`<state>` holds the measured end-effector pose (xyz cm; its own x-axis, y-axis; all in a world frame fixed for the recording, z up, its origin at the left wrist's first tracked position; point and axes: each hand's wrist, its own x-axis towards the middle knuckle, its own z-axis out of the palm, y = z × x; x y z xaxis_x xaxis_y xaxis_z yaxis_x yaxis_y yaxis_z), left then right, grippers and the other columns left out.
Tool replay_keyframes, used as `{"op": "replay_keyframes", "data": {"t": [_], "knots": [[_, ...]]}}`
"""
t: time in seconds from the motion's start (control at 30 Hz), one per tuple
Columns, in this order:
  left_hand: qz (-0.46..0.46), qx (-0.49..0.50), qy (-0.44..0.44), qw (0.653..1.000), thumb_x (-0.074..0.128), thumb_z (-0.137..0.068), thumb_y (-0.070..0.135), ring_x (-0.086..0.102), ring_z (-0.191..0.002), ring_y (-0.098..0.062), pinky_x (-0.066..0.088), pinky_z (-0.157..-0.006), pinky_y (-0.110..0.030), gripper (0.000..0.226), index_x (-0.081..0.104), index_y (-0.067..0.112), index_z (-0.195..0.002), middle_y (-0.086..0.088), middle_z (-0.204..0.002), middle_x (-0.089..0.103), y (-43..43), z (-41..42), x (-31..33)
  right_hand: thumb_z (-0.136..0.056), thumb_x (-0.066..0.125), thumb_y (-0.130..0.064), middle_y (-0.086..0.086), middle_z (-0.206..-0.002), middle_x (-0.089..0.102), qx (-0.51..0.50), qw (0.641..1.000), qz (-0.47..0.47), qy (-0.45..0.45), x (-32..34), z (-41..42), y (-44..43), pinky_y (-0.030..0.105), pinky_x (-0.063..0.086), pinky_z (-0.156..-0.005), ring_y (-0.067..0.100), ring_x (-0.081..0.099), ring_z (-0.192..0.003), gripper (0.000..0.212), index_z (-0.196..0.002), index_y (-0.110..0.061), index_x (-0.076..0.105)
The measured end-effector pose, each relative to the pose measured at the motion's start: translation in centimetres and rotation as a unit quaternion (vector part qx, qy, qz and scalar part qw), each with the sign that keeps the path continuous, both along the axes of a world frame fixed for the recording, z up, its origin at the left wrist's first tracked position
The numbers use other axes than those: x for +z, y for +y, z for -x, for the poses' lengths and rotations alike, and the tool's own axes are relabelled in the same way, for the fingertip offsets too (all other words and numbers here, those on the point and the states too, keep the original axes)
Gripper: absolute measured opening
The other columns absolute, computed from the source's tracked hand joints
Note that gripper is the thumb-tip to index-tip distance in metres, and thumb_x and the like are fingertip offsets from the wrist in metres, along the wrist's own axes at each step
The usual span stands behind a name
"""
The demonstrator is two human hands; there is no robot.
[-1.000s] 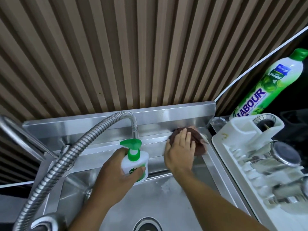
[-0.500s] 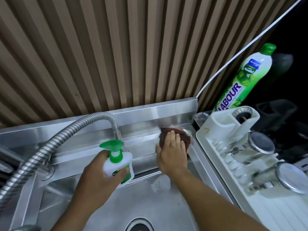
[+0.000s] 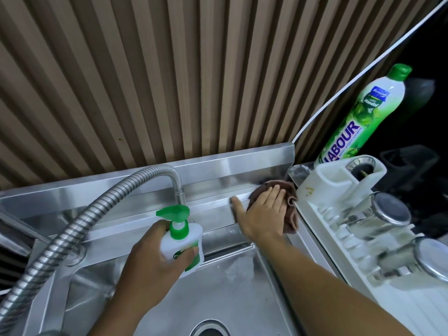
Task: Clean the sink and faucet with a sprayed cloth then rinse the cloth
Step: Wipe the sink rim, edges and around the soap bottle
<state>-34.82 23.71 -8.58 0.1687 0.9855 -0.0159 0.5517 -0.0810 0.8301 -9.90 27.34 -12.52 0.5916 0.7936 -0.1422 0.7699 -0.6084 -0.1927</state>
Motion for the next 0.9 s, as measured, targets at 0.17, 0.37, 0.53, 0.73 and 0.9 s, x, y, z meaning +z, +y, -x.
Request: {"op": "replay_keyframes", "data": {"t": [0.17, 0.37, 0.53, 0.73, 0.9], "knots": [[0.000, 0.000, -0.004, 1.000, 0.087, -0.070, 0.032, 0.062, -0.080, -0.001, 0.054, -0.071, -0.036, 0.045, 0.057, 0.049, -0.100, 0.029, -0.091, 0.066, 0.0, -0.2, 0.3, -0.078, 0.010, -0.094, 0.022, -0.166, -0.006, 0.082, 0.996, 0.014, -0.004, 0.5, 3.2, -2.7, 0.046, -0.004, -0.124, 0.036, -0.009, -0.154, 0.125, -0.157, 0.001, -0.006], [0.005, 0.000, -0.006, 1.000, 0.086, -0.070, 0.033, 0.064, -0.078, -0.003, 0.057, -0.070, -0.038, 0.043, 0.059, 0.045, -0.101, 0.026, -0.089, 0.068, 0.0, -0.1, 0.3, -0.057, 0.048, -0.100, 0.022, -0.166, -0.008, 0.188, 0.975, 0.092, -0.069, 0.6, 0.8, -3.4, 0.052, 0.000, -0.125, 0.039, -0.008, -0.154, 0.152, -0.156, -0.001, -0.011], [0.004, -0.005, -0.012, 1.000, 0.087, -0.071, 0.033, 0.063, -0.079, -0.003, 0.056, -0.072, -0.038, 0.044, 0.058, 0.046, -0.101, 0.026, -0.090, 0.067, 0.0, -0.1, 0.3, -0.085, 0.069, -0.055, 0.034, -0.161, -0.012, 0.117, 0.966, 0.189, -0.131, 1.6, -0.9, -0.5, 0.054, 0.004, -0.123, 0.048, -0.005, -0.151, 0.125, -0.152, 0.011, -0.012], [0.004, -0.009, -0.021, 1.000, 0.089, -0.070, 0.030, 0.063, -0.082, -0.001, 0.055, -0.074, -0.038, 0.051, 0.056, 0.053, -0.102, 0.027, -0.092, 0.068, -0.1, -0.1, 0.4, -0.102, 0.042, -0.025, 0.034, -0.162, -0.006, 0.091, 0.970, 0.179, -0.139, 2.4, -4.1, 0.8, 0.050, 0.007, -0.124, 0.045, 0.002, -0.152, 0.079, -0.152, 0.012, -0.008], [0.005, -0.011, -0.027, 1.000, 0.090, -0.069, 0.029, 0.063, -0.084, 0.001, 0.052, -0.072, -0.033, 0.049, 0.059, 0.051, -0.100, 0.029, -0.093, 0.067, -0.1, -0.1, 0.5, -0.100, 0.044, -0.025, 0.038, -0.159, -0.011, 0.105, 0.974, 0.152, -0.133, 1.2, -3.3, -0.1, 0.053, 0.005, -0.124, 0.049, -0.003, -0.151, 0.084, -0.151, 0.013, -0.011]]}}
